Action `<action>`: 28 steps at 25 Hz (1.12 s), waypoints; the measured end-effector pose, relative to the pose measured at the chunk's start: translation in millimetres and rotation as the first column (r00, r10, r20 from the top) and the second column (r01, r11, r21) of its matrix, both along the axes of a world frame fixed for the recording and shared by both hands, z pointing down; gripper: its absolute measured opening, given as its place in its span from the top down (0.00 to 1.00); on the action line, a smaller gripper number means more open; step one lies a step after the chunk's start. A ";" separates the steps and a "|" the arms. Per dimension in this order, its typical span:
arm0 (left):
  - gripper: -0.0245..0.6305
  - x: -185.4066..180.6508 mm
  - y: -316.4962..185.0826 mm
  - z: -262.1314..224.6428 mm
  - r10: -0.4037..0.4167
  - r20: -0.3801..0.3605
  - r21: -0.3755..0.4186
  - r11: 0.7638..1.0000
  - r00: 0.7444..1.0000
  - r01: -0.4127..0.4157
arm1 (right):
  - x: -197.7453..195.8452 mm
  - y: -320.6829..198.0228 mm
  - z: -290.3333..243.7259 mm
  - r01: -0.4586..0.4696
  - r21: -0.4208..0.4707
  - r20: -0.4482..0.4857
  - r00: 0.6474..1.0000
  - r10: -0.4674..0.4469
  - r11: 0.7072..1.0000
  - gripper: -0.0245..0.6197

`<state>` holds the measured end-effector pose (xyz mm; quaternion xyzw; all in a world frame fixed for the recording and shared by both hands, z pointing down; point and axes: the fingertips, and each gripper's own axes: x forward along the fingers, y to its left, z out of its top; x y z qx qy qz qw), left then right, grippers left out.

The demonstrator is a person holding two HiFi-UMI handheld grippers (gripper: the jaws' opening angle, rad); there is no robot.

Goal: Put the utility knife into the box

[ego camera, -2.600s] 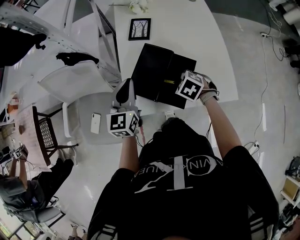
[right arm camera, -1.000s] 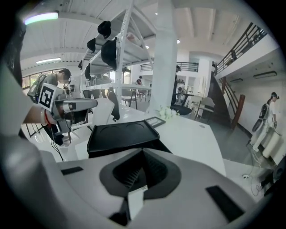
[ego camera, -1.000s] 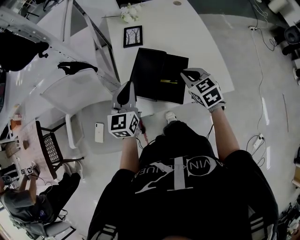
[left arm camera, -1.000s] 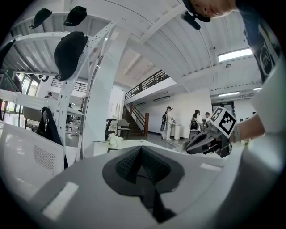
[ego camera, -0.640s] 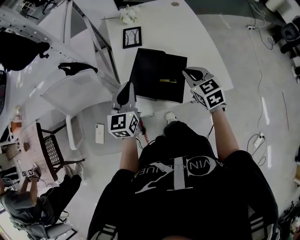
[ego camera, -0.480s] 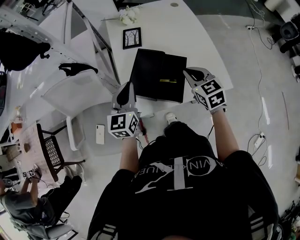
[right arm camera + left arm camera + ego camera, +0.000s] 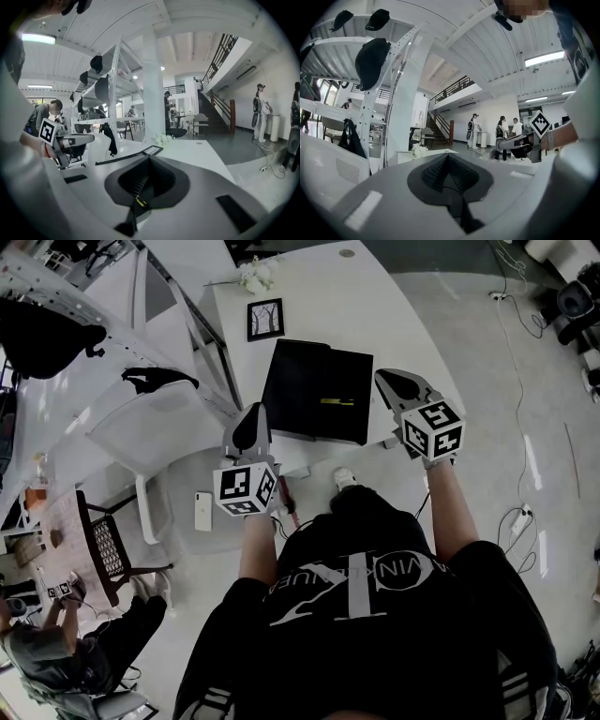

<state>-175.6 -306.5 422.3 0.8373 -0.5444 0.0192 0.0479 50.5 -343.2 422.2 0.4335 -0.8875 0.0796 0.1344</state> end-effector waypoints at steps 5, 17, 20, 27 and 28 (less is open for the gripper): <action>0.95 -6.9 -0.3 -5.0 -0.008 0.002 0.009 1.000 1.000 0.008 | 8.0 -0.2 -9.0 -0.034 0.031 0.036 0.999 0.033 0.999 0.94; 0.95 -13.5 -1.1 -20.1 -0.018 0.007 0.048 0.999 1.000 0.017 | 12.8 -0.6 -31.6 -0.064 0.116 0.059 0.997 0.057 0.991 0.94; 0.95 -16.5 -0.3 -23.3 -0.027 0.009 0.063 0.998 1.000 0.026 | 15.3 -0.2 -35.5 -0.075 0.131 0.074 0.995 0.065 0.989 0.94; 0.95 -21.8 -1.0 -29.7 -0.042 0.010 0.085 0.996 0.999 0.041 | 18.3 -2.4 -39.7 -0.090 0.144 0.098 0.992 0.076 0.985 0.94; 0.95 -22.1 -1.0 -30.0 -0.043 0.010 0.087 0.995 0.999 0.042 | 18.3 -3.0 -40.3 -0.091 0.146 0.100 0.992 0.077 0.985 0.94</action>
